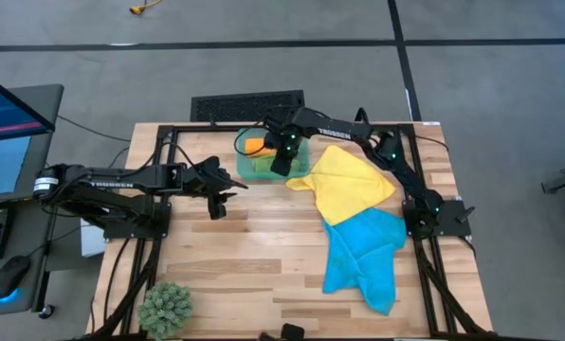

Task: Roll microfiber towels into tight, uniform cylinder then place into a basket
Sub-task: Put the green towel into the bin

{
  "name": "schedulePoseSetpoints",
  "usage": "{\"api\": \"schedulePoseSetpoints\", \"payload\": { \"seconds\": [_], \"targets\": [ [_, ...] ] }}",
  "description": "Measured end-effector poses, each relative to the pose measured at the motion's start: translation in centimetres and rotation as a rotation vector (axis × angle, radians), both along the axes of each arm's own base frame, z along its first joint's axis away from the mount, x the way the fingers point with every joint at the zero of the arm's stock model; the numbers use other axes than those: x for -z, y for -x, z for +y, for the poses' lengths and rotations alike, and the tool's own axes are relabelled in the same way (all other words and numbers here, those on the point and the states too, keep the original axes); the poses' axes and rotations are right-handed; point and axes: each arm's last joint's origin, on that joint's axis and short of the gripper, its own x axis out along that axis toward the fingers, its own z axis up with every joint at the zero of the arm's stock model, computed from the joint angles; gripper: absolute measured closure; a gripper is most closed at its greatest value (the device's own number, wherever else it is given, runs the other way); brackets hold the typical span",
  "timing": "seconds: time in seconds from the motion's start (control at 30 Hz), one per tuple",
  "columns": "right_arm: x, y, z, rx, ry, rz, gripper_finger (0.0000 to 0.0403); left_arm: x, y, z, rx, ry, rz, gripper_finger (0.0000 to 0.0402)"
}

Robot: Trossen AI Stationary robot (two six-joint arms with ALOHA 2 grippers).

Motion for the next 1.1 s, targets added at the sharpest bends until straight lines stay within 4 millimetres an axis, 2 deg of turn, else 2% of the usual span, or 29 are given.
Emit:
{"api": "schedulePoseSetpoints", "payload": {
  "seconds": [0.07, 0.2, 0.33, 0.4, 0.53, 0.6, 0.67, 0.77, 1.03, 1.1],
  "targets": [
    [-0.8, 0.0, -0.1, 0.005, 0.015, -0.032, 0.0388, 0.0, 0.0, 0.0, 0.000, 0.000, 0.000, 0.0278],
    [-4.3, 0.7, -0.8, 0.011, 0.068, -0.138, 0.0382, 0.0, 0.0, 0.0, 0.000, 0.000, 0.000, 0.0278],
    [-6.4, 1.3, -0.7, -0.043, 0.123, -0.185, 0.0389, 0.0, 0.0, 0.0, 0.000, 0.000, 0.000, 0.0278],
    [-8.2, 1.4, -0.6, -0.052, 0.173, -0.217, 0.0395, 0.0, 0.0, 0.0, 0.000, 0.000, -0.001, 0.0278],
    [-12.9, 2.0, -2.2, -0.006, 0.268, -0.327, 0.0399, 0.0, 0.0, 0.0, 0.000, -0.001, -0.006, 0.0278],
    [-14.1, 2.1, -3.3, 0.014, 0.291, -0.376, 0.0399, 0.0, 0.0, 0.0, 0.000, -0.001, -0.006, 0.0278],
    [-14.1, 2.4, -4.1, 0.037, 0.247, -0.394, 0.0399, -0.1, 0.0, 0.0, -0.006, -0.007, -0.006, 0.0278],
    [-13.0, 2.2, -3.9, 0.019, 0.187, -0.396, 0.0400, -0.1, 0.0, 0.1, -0.023, -0.023, -0.003, 0.0278],
    [-8.7, 0.8, -0.4, -0.063, 0.099, -0.264, 0.0396, -0.1, 0.0, 0.1, -0.030, -0.042, -0.003, 0.0278],
    [-8.2, 0.7, 0.3, -0.080, 0.097, -0.224, 0.0394, -0.2, -0.3, 0.3, -0.016, -0.094, -0.017, 0.0278]
  ]
}}
